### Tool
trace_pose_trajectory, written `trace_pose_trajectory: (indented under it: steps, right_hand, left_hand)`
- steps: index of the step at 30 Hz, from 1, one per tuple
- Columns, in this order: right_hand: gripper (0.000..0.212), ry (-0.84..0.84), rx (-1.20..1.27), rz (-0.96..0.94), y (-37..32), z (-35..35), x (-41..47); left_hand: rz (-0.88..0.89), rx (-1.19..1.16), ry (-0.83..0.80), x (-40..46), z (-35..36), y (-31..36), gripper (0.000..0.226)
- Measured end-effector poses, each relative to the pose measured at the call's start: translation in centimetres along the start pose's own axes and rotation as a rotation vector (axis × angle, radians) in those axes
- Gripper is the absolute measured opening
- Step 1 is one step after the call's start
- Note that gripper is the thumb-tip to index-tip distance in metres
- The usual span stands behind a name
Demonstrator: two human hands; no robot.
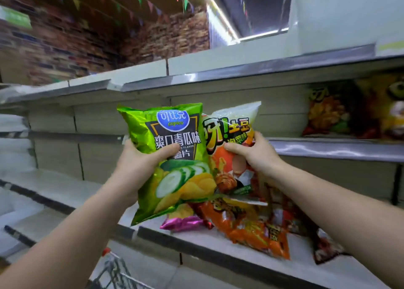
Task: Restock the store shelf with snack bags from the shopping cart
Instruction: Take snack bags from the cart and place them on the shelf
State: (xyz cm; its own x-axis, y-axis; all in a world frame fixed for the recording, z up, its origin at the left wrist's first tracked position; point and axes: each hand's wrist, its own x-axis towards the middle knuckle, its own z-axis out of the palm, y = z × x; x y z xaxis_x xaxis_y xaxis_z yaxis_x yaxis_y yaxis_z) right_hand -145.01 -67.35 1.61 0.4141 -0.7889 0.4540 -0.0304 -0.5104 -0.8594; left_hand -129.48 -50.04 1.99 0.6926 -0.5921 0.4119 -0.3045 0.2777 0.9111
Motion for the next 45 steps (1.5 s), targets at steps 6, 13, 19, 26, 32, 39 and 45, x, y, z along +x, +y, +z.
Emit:
trace_pose_trajectory:
  steps: [6,13,19,26,32,39,45]
  right_hand:
    - [0.05,0.132,-0.045,0.006,-1.6,-7.5,2.1]
    - [0.075,0.272,-0.015,0.125,-0.9,-15.7,4.7]
    - [0.078,0.384,-0.044,0.243,0.9,-21.0,8.0]
    - [0.057,0.42,-0.08,0.255,2.1,-22.3,12.8]
    - [0.048,0.461,-0.013,0.209,3.8,-22.7,15.0]
    - [0.068,0.483,-0.478,0.188,4.1,-22.7,15.8]
    - [0.051,0.479,-0.7,-0.041,2.8,-22.7,12.3]
  left_hand:
    - [0.016,-0.103,-0.187,1.9,5.6,2.4,0.032]
    - [-0.002,-0.139,-0.406,2.9,12.3,3.9,0.031]
    - [-0.034,-0.085,-0.482,4.9,16.8,3.0,0.066]
    - [-0.028,0.011,-0.458,7.9,20.0,2.3,0.087]
    - [-0.046,0.002,-0.468,8.3,21.3,2.1,0.09]
    - [-0.088,-0.046,-0.537,7.6,22.4,2.0,0.098]
    - [-0.142,-0.164,-0.669,5.9,24.9,3.6,0.044]
